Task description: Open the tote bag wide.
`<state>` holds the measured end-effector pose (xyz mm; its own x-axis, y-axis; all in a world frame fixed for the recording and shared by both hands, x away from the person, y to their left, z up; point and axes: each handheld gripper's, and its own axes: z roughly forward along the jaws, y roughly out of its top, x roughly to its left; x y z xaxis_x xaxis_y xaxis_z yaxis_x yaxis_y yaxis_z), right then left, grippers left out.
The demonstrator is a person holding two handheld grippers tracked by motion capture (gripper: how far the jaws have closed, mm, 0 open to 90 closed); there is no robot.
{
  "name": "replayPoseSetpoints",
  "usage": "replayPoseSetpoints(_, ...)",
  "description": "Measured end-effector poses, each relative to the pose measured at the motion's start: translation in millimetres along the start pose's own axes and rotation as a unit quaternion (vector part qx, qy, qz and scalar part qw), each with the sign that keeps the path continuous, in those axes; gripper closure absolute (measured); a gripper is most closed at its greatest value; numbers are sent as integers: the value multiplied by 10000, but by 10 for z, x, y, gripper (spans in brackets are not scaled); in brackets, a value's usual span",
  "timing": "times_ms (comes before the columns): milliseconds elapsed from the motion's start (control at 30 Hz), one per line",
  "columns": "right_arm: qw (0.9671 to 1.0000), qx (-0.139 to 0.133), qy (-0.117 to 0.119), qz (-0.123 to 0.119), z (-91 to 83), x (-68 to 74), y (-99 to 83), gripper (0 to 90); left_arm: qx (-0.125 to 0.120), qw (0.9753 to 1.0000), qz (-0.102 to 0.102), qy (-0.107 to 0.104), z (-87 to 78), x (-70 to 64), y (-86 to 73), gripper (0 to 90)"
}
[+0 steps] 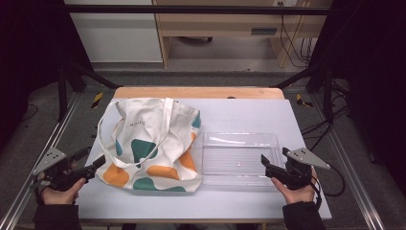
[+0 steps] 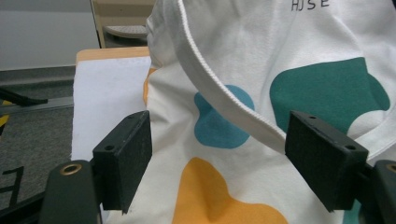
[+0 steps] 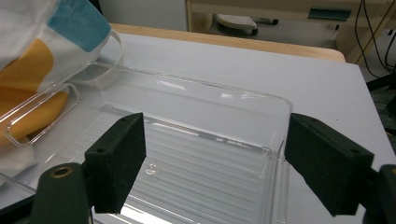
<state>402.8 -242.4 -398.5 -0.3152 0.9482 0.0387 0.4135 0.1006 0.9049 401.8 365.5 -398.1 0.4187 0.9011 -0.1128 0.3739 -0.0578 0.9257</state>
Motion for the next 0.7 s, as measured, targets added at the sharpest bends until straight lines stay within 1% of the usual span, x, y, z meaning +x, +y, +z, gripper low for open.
replayPoseSetpoints(133,10000,-14,28,-43,9,48,11,211,-16,10000,2,-57,4,-34,31,231)
replayPoseSetpoints(233,9999,-41,91,10,13,78,23,215,-10,10000,10,-68,7,-53,47,234)
replayPoseSetpoints(267,9998,-15,160,67,20,95,30,216,-9,10000,10,-79,8,-58,51,235)
replayPoseSetpoints(300,9998,-8,198,72,24,129,38,220,-22,10000,23,-88,6,-72,67,236)
replayPoseSetpoints(333,9998,-8,198,72,24,129,38,220,-22,10000,23,-88,6,-72,67,237)
replayPoseSetpoints(367,9998,-2,173,-32,34,181,53,224,-39,9999,23,-98,4,-85,89,239)
replayPoseSetpoints(600,9990,-97,427,-123,45,355,141,249,-96,9999,25,-96,-9,-109,136,253)
replayPoseSetpoints(700,9983,-123,540,-181,56,443,187,261,-150,9998,27,-89,-32,-128,182,259)
